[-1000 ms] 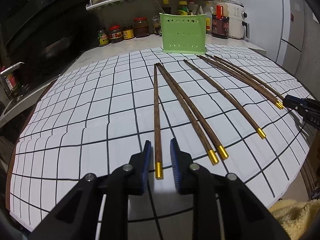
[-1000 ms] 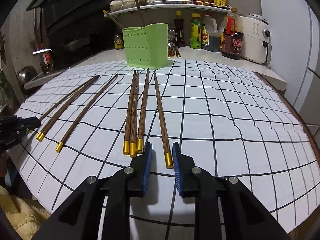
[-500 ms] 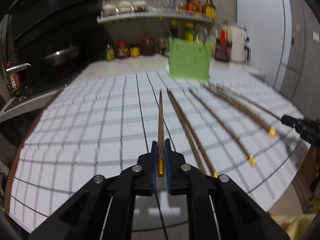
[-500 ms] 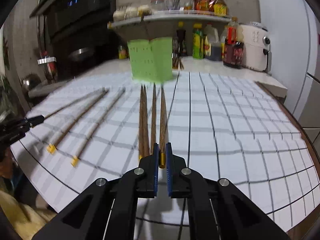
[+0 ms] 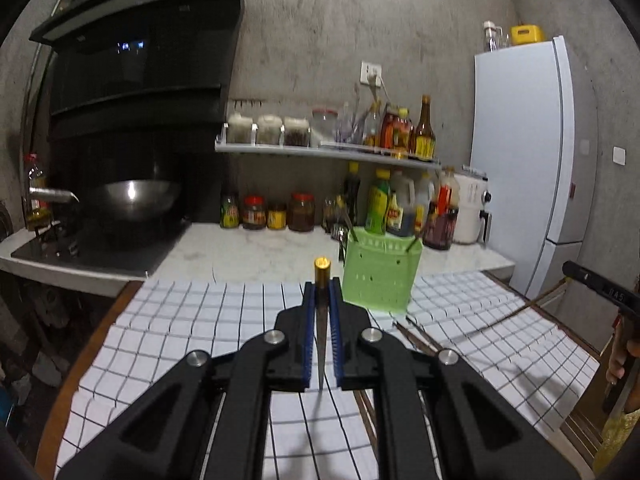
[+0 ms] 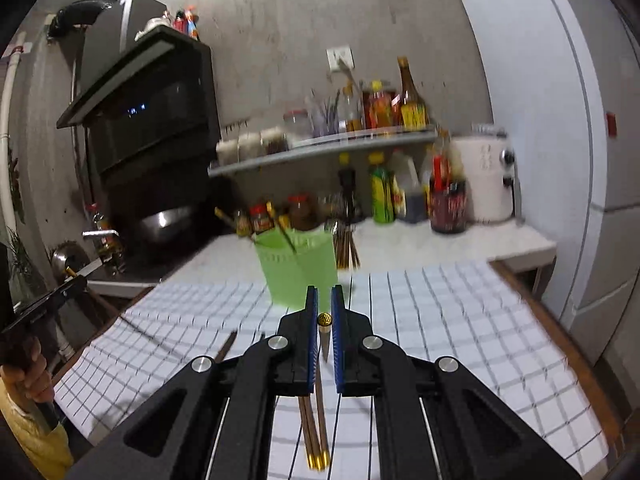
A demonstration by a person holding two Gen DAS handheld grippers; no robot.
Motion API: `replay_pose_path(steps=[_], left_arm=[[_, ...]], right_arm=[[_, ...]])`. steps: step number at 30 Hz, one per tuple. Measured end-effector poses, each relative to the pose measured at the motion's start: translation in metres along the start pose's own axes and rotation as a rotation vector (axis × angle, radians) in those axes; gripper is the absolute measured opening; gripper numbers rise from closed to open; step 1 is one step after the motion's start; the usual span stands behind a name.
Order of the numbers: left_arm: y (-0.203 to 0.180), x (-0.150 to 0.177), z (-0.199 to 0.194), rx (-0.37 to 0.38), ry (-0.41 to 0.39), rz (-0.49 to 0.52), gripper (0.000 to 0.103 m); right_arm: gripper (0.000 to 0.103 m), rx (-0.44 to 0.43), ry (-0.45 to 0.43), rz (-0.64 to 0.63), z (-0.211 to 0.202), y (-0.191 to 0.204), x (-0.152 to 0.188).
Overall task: Organize utensils
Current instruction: 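Lift both held chopsticks upright and carry them over the green holder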
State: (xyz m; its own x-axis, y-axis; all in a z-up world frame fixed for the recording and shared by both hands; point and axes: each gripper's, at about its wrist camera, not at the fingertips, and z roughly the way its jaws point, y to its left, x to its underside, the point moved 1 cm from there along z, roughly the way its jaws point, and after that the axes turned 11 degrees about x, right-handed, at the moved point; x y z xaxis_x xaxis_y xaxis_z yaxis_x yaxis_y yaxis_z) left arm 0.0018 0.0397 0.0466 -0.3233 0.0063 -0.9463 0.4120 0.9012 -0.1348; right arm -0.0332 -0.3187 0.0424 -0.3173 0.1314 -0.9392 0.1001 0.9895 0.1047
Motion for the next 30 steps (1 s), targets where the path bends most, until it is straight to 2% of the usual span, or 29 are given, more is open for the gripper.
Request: replay_pose_path(steps=[3,9,19,30], left_arm=[[-0.001,-0.005,-0.004,-0.004,-0.021,0.006,0.007],[0.005,-0.011,-0.005,0.001,-0.037,-0.010,0.007],[0.008,-0.017,0.000,0.022,0.039,-0.004,0.007],[0.006,-0.013,0.014,-0.003,0.040,0.027,0.007]], right_arm=[[0.007,0.013,-0.031,-0.021,-0.004,0.003,-0.014],[0.007,0.029,-0.033,-0.052,0.000,0.008,-0.027],[0.007,0.055,-0.030,-0.090,0.020,0.020,-0.037],[0.007,0.069,-0.038,-0.101,0.030,0.025,-0.038]])
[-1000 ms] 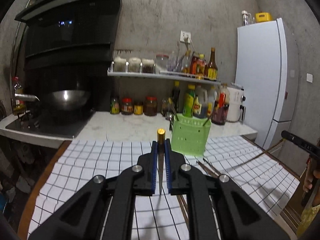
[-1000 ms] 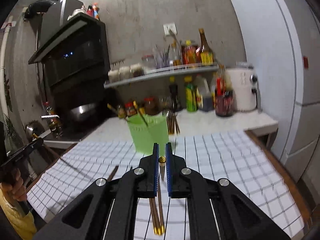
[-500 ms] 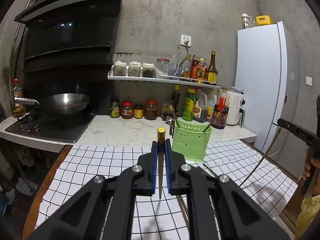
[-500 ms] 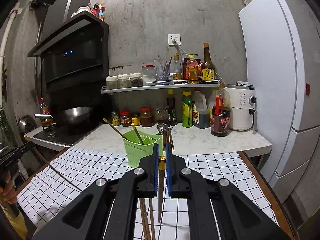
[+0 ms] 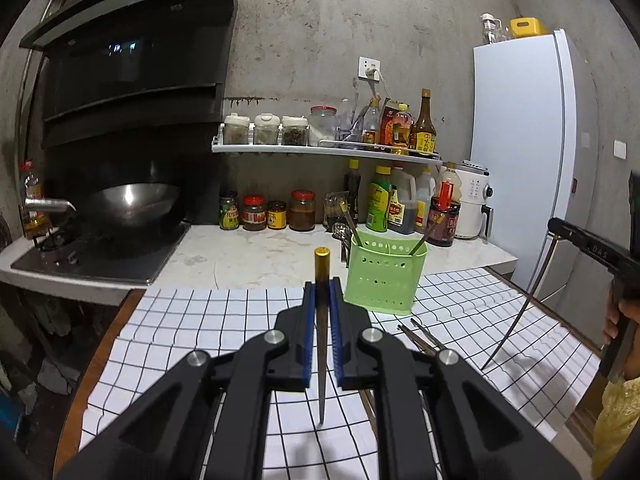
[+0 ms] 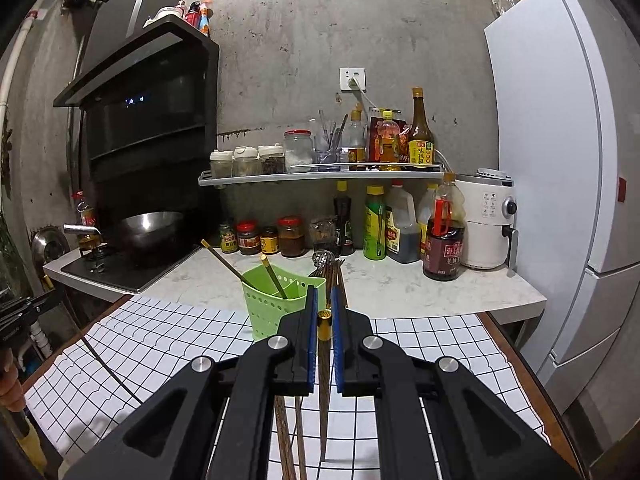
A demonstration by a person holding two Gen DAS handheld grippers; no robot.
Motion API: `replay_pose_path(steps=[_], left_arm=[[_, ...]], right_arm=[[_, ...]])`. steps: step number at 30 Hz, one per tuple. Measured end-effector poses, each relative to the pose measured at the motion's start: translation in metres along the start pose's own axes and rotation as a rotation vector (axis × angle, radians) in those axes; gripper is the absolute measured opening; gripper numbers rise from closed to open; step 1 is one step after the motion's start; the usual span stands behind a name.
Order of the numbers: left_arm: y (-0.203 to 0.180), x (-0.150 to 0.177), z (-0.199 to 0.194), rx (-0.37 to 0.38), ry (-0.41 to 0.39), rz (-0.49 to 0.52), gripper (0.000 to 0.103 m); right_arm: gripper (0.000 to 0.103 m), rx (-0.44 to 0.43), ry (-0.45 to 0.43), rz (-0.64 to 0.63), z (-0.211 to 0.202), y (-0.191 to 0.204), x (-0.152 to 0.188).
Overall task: Organize utensils
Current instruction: 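Lift both held chopsticks upright and carry them over the green holder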
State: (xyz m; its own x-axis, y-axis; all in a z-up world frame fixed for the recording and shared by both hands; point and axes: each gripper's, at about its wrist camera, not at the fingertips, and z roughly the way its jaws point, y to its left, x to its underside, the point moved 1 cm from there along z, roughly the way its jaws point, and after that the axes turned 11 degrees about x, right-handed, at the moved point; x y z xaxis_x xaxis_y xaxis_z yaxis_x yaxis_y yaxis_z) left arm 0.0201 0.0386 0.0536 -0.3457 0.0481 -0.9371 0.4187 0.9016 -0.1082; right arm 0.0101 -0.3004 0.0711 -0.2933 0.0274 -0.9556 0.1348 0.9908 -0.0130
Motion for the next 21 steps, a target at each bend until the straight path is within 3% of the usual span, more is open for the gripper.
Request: replay_pose_path(steps=[3,5,9,15,21], left_arm=[[-0.003,0.007,0.010,-0.026,0.027,0.021,0.007],[0.001,0.023,0.028,-0.009,0.119,-0.007,0.007],[0.006,0.052,0.050,-0.010,0.228,-0.031,0.006],[0.001,0.056,0.041,-0.006,0.215,-0.010,0.006],[0.003,0.038,0.040,0.018,0.156,-0.036,0.006]], right_arm=[[0.008,-0.001,0.037,-0.004,0.011,0.002,0.009],[0.007,-0.024,0.110,-0.006,0.025,0.003,0.022],[0.007,-0.019,0.195,-0.034,0.043,0.008,0.051],[0.006,-0.011,0.183,-0.036,0.038,0.010,0.062],[0.006,0.006,0.147,-0.025,0.034,0.001,0.054]])
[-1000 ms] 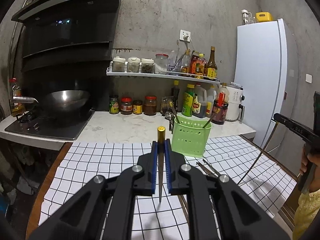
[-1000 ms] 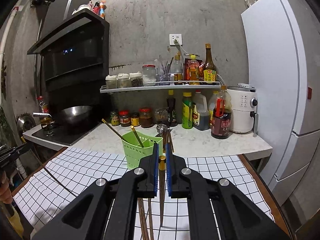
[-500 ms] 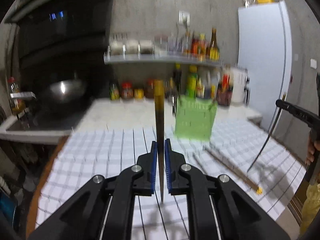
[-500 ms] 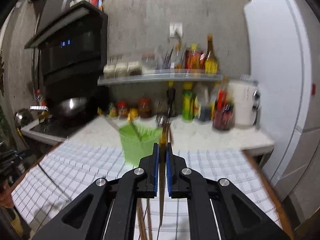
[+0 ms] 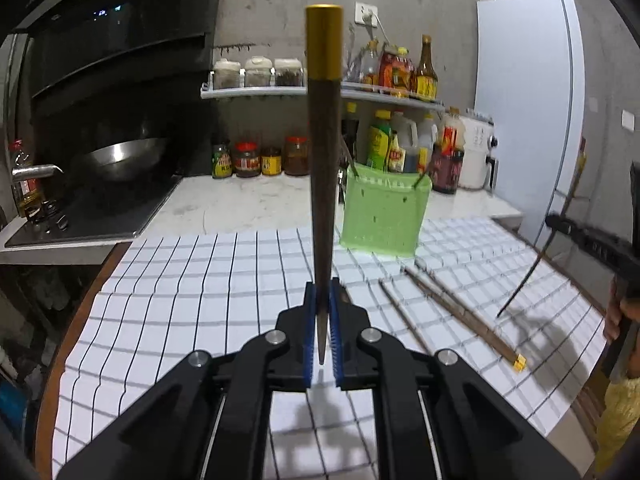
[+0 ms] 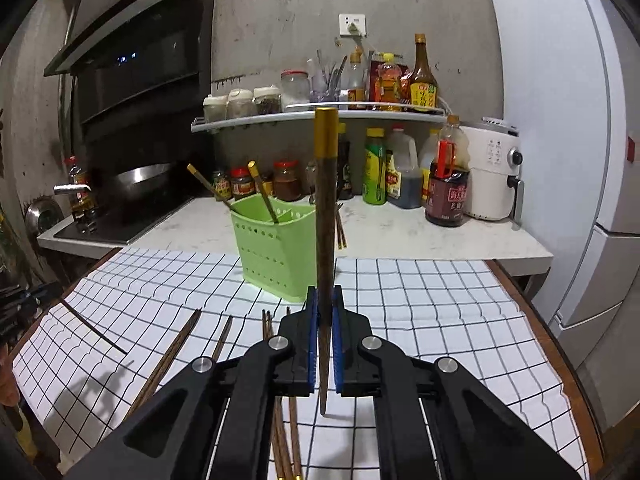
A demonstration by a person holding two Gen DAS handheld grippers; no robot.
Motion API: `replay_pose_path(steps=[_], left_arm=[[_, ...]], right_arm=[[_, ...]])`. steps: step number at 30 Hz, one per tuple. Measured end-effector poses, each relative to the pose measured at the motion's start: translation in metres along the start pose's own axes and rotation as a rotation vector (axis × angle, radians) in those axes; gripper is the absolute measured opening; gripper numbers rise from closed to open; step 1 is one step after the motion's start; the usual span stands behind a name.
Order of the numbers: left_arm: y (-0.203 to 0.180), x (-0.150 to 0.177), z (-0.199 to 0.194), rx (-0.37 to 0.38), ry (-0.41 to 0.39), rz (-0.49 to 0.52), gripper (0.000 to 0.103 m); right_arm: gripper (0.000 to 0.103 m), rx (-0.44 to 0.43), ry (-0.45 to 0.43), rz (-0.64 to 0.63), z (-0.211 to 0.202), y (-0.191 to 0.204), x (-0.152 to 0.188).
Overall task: Organize utensils
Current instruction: 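Lift both held chopsticks upright and carry them over the green holder, then open both tools to drop the chopsticks into the green holder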
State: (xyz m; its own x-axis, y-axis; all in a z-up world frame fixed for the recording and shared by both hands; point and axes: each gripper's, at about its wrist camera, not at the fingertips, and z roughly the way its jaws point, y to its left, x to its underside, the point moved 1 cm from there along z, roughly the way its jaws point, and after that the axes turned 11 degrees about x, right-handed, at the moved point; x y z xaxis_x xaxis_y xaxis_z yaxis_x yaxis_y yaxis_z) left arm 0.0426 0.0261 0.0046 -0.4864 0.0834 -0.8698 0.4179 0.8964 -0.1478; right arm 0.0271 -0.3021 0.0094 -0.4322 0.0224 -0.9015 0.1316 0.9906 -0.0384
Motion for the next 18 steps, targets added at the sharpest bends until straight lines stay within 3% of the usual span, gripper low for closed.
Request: replay_pose_path(steps=[6,14,18], left_arm=[[-0.003,-0.060,0.037,0.077,-0.075,-0.004,0.006],[-0.033,-0.165,0.085,0.120,-0.240,0.056,0.006],[-0.041,-0.187,0.127,0.146,-0.224,0.051,0.006]], right_arm=[[0.006,-0.002,-0.046,0.026,0.025,-0.005,-0.035],[0.006,-0.036,-0.287,0.076,0.051,0.009,-0.132],[0.007,-0.072,-0.293,0.089,0.082,0.023,-0.150]])
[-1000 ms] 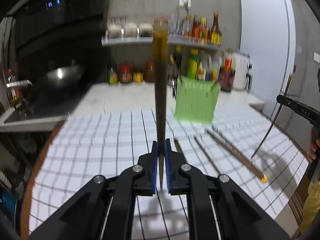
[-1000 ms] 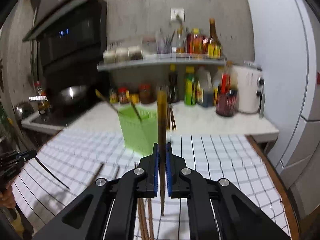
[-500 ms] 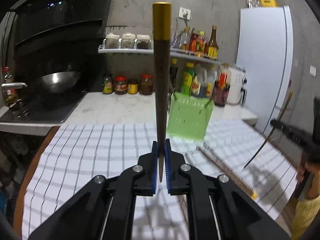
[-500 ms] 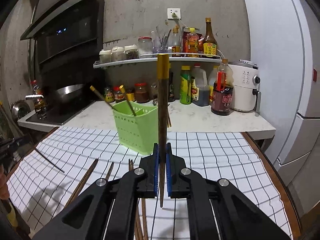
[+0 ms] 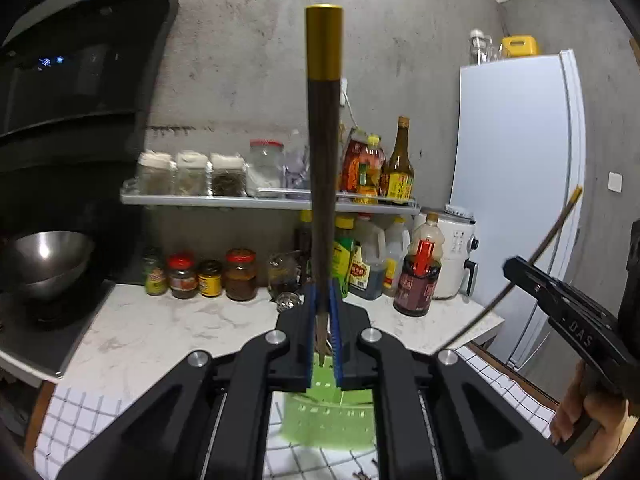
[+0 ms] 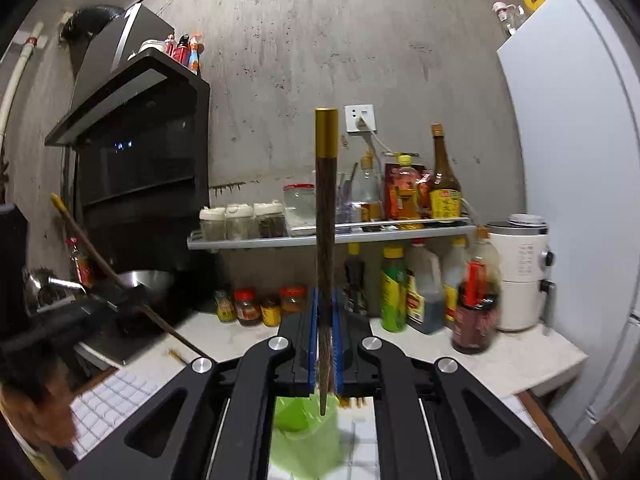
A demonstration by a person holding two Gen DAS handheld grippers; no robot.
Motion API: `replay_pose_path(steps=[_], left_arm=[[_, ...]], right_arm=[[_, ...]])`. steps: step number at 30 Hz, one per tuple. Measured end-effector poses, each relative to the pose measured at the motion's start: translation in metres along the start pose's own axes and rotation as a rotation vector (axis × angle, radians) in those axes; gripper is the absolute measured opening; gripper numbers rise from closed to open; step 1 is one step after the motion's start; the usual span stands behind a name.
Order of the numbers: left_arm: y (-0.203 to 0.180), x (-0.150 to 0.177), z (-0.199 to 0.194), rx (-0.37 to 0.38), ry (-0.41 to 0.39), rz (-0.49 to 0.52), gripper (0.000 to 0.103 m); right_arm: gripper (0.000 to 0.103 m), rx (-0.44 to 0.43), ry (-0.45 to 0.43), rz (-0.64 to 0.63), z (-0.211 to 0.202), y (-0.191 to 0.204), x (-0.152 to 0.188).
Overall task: Organize utensils
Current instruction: 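Open both tools to drop the chopsticks into the green holder, then move both open tools back toward the remaining chopsticks on the mat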
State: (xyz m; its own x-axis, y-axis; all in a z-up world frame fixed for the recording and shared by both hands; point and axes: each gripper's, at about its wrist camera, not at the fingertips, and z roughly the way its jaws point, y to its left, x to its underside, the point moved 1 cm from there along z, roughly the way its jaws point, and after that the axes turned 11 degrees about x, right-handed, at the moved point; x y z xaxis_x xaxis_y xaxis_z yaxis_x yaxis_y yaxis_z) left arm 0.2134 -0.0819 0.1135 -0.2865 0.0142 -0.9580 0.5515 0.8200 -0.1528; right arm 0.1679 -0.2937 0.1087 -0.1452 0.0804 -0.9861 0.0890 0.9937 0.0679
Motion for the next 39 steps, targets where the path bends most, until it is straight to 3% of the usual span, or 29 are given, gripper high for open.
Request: replay_pose_path(steps=[5,10,11,14,15,19,21,24,30,36,39], left_arm=[[0.011,0.024,0.064,-0.005,0.128,-0.013,0.006],[0.024,0.046,0.087,-0.001,0.217,-0.060,0.006],[0.026,0.046,0.085,-0.006,0.221,-0.068,0.010],[0.022,0.035,0.063,-0.015,0.182,-0.064,0.038],[0.020,0.031,0.054,-0.017,0.162,-0.055,0.038],[0.009,0.019,0.001,-0.019,0.102,-0.040,0.040],[0.005,0.023,-0.025,-0.055,0.093,-0.029,0.043],[0.001,0.045,-0.059,-0.105,0.120,-0.024,0.044],[-0.004,0.120,-0.103,-0.155,0.280,-0.040,0.044],[-0.002,0.205,-0.124,-0.138,0.473,-0.145,0.044],[0.002,0.232,-0.132,-0.117,0.524,-0.205,0.044]], right_arm=[[0.007,-0.009,0.107,-0.038,0.044,0.015,0.030],[0.010,-0.013,0.208,-0.081,0.062,0.022,0.055],[0.014,-0.012,0.212,-0.087,0.060,0.021,0.055],[0.035,0.007,0.187,-0.087,0.042,0.016,0.050],[0.040,0.011,0.177,-0.084,0.031,0.012,0.047],[0.041,0.036,0.172,-0.075,-0.012,-0.001,0.045],[0.044,0.056,0.189,-0.074,-0.038,-0.009,0.053],[0.045,0.070,0.241,-0.086,-0.069,-0.016,0.078],[0.045,0.044,0.354,-0.105,-0.120,-0.022,0.139],[0.045,0.038,0.477,-0.063,-0.145,-0.028,0.186],[0.045,0.055,0.529,-0.039,-0.149,-0.031,0.201]])
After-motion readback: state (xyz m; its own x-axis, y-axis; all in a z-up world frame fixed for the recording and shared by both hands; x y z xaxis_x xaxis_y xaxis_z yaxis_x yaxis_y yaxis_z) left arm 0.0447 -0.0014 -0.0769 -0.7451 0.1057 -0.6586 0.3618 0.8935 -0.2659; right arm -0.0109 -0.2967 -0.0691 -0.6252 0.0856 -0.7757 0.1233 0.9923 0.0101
